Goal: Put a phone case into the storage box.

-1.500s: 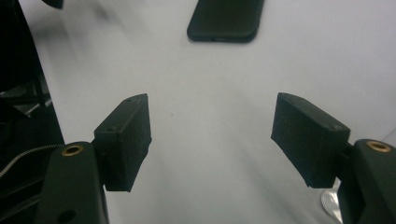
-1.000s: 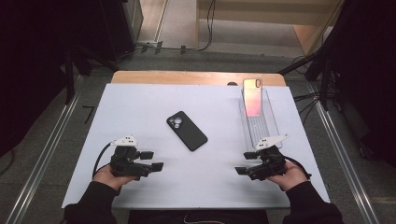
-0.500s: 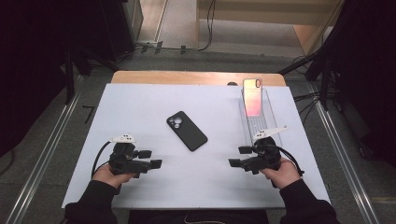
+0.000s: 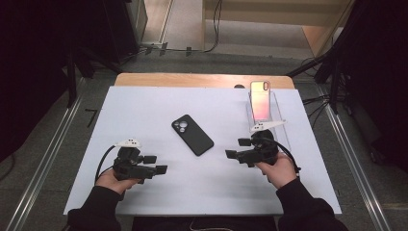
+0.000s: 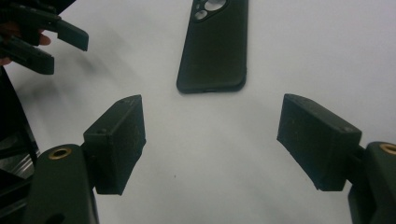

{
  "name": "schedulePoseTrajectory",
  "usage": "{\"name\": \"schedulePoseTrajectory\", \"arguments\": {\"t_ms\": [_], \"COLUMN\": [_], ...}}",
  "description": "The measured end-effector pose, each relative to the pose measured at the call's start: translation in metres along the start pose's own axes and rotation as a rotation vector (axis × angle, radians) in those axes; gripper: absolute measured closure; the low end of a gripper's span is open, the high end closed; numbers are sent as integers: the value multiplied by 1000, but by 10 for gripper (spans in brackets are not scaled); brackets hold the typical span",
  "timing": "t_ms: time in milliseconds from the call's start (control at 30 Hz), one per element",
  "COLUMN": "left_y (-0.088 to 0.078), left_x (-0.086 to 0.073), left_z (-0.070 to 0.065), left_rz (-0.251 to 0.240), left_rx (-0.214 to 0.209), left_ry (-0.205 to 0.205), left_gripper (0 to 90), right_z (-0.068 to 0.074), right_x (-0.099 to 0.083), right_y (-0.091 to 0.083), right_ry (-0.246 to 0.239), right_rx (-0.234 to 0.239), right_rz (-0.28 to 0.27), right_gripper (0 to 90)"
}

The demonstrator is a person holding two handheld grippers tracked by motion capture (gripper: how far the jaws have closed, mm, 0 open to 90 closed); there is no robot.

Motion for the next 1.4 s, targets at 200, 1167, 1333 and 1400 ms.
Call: {"name": "schedulePoseTrajectory", "arguments": {"t_ms": [200,1167,1333,1400], "left_y": [0,1,1,1], "left_x": [0,0,0,0], "left_z": [0,1,2,2], "left_rz": [4,5,9,8], "left_rx": [-1,-3,1,3], "left_ry": [-1,1,-1,-3], "left_gripper": [281,282,282,282], "right_z": [-3,-14,-13,-12], "right_x": [12,59,63,65], "right_y": [11,70,83,88], "right_ry": [6,-14,-36,-37], "right_rx": [-16,-58,-68,-68], "right_rz": [5,63,71,81], "right_gripper": [215,0,27,26]}}
Point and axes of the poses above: each handheld gripper's, and its own axes: y roughly forward along the jaws, x roughly out of its top, z roughly to its left, the point moved 8 cm from there along y, roughly forward along the jaws, and after that the axes turned 4 degrees about x, right-handed, at the moved point
